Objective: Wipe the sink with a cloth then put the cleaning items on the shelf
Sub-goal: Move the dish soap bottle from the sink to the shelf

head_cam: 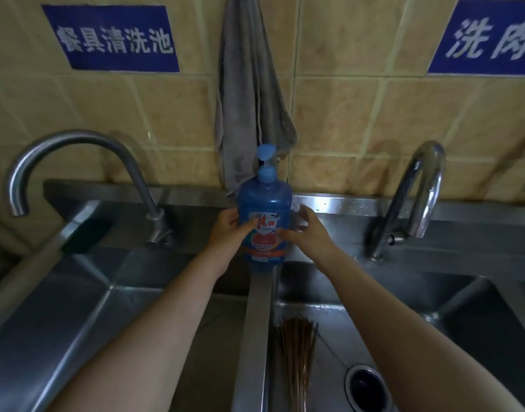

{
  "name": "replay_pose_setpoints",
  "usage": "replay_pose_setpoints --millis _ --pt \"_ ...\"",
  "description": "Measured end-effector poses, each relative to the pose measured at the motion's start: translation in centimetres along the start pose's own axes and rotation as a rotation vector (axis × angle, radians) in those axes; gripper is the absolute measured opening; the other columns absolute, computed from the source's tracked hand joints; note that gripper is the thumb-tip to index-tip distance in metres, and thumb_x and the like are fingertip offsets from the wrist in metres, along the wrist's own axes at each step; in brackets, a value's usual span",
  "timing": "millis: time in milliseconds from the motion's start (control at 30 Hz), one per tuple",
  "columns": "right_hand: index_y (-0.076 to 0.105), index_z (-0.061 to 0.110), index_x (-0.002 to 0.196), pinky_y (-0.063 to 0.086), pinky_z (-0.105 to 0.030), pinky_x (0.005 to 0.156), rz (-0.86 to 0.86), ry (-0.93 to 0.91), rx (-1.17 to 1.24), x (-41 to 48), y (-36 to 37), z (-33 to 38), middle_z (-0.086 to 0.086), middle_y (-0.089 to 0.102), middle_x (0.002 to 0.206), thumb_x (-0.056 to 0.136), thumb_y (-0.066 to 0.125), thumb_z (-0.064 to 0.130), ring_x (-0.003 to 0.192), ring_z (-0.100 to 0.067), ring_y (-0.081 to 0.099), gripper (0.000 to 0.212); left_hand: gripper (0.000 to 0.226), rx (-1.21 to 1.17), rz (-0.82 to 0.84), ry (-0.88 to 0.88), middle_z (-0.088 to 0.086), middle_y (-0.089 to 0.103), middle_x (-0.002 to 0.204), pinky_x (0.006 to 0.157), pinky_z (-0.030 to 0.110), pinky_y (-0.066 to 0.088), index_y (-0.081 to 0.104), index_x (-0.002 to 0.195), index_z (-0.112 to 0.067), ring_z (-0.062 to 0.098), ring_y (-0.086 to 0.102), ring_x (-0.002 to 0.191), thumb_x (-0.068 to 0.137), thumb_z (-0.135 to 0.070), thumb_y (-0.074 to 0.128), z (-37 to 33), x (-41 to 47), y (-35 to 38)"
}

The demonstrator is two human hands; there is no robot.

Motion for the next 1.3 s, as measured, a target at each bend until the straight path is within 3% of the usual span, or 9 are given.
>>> replay_pose_setpoints --millis 133,233,400,733,833,967,1067,1233,1300 --pt "0.026 0.015 0.143 0.043 -0.009 0.063 -0.005 -0.027 -0.051 2.4 -0.3 -0.4 0.015 0.039 0.118 0.068 0.082 0.014 0.102 -0.002 0.046 0.094 0.041 0.069 0.043 -0.017 -0.011 0.057 0.106 0.063 0.014 0.045 0.048 0.111 -0.023 0.001 0.056 0.091 0.078 -0.028 0.071 1.9 2.5 0.1" --pt "0.038 0.020 0.131 0.048 -0.007 0.060 0.072 -0.052 -0.089 3.9 0.4 -0.7 0.019 0.049 0.112 0.069 0.080 0.007 0.090 0.007 0.056 0.076 0.057 0.115 0.113 -0.040 -0.005 0.055 0.118 0.075 0.022 0.046 0.045 0.122 -0.020 0.011 0.055 0.105 0.075 -0.029 0.073 3.1 4.1 0.3" --pt "0.045 0.036 0.106 0.044 0.000 0.061 0.105 -0.119 -0.134 5.2 1.7 -1.0 0.023 0.054 0.097 0.070 0.079 0.004 0.079 0.025 0.055 0.059 0.055 0.114 0.272 -0.010 -0.024 0.057 0.102 0.061 0.008 0.047 0.048 0.111 -0.038 -0.013 0.058 0.085 0.066 -0.030 0.078 3.0 5.9 1.1" --pt "0.050 0.015 0.109 0.048 -0.007 0.071 0.218 -0.182 -0.187 5.8 2.0 -1.2 0.009 0.061 0.100 0.064 0.074 -0.016 0.088 0.011 0.063 0.060 0.064 0.266 0.427 0.022 -0.028 0.052 0.101 0.063 0.005 0.045 0.041 0.104 -0.046 -0.019 0.052 0.086 0.061 -0.022 0.082 3.0 7.8 1.1" --pt "0.048 0.002 0.118 0.052 -0.022 0.086 0.224 -0.199 -0.283 5.5 2.2 -1.0 -0.008 0.061 0.110 0.065 0.075 -0.012 0.101 -0.008 0.062 0.061 0.059 0.268 0.464 0.036 -0.026 0.055 0.099 0.059 0.001 0.044 0.045 0.099 -0.044 -0.024 0.054 0.081 0.062 -0.019 0.082 2.7 7.9 1.4" --pt "0.052 0.004 0.108 0.050 -0.034 0.077 0.136 -0.193 -0.352 5.0 3.0 0.7 -0.022 0.052 0.100 0.097 0.044 0.011 0.086 -0.028 0.054 0.015 0.062 0.227 0.488 0.036 -0.021 0.060 0.103 0.064 0.005 0.047 0.048 0.106 -0.040 -0.017 0.057 0.089 0.057 -0.023 0.083 2.7 8.0 1.9" --pt "0.054 0.012 0.089 0.051 -0.029 0.064 0.138 -0.135 -0.245 5.3 2.9 -0.5 -0.016 0.050 0.083 0.100 0.037 0.020 0.073 -0.024 0.052 0.023 0.076 0.200 0.504 0.035 -0.017 0.059 0.112 0.068 0.007 0.049 0.044 0.120 -0.033 -0.012 0.057 0.095 0.055 -0.023 0.084 3.0 8.1 2.1" --pt "0.051 0.012 0.104 0.053 -0.015 0.066 0.227 -0.191 -0.254 4.9 3.5 -0.1 -0.002 0.056 0.091 0.093 0.052 0.006 0.082 -0.010 0.058 0.012 0.087 0.194 0.460 0.056 -0.009 0.056 0.121 0.073 0.011 0.049 0.036 0.133 -0.020 -0.003 0.055 0.104 0.060 -0.013 0.083 3.1 7.7 2.2" --pt "0.043 0.009 0.124 0.045 -0.002 0.069 0.279 -0.165 -0.308 5.1 3.1 -1.4 0.014 0.052 0.102 0.074 0.070 -0.010 0.085 0.014 0.057 0.060 0.086 0.190 0.434 0.068 -0.005 0.055 0.124 0.077 0.012 0.049 0.034 0.134 -0.019 0.001 0.054 0.108 0.062 -0.010 0.082 3.0 7.3 2.2"
Point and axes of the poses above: each hand's wrist, its own x-axis towards the middle knuckle, its own y-axis out of the palm, z = x × y, the point moved 8 cm from there along x, towards the middle knuckle
